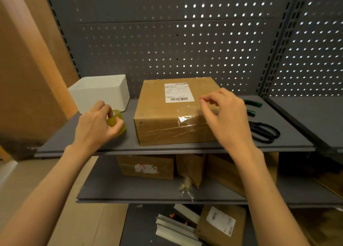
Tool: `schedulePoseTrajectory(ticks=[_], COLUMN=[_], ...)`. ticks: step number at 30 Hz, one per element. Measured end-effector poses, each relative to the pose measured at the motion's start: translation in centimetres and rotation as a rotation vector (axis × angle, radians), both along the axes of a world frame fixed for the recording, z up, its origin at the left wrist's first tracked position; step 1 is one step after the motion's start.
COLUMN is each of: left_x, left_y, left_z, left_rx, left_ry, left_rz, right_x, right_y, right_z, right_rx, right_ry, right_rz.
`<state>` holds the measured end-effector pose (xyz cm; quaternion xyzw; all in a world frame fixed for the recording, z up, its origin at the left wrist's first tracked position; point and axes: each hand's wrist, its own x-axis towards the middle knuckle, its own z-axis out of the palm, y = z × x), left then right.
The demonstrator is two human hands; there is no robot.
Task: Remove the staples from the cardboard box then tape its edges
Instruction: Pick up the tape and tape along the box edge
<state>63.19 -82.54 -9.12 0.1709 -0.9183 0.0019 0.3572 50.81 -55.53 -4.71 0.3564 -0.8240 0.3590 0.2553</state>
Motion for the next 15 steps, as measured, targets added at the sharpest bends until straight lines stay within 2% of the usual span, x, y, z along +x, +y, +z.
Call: schedulePoseTrajectory(ticks=[4, 15], left_x=[-0.2, 0.1], left_y=[0.5, 0.9], left_z=[-1.1, -0.8], left_rx=[0.09, 0.138], left_ry=[-0.048, -0.084], left_rz=[0.013, 0.042], right_x=[0.1, -1.1], right_y=[-0.4, 0.3], right_z=[-0.2, -0.3], right_rx=[0.014, -0.01], right_ry=[-0.015, -0.046], right_rz=[0.017, 0.066])
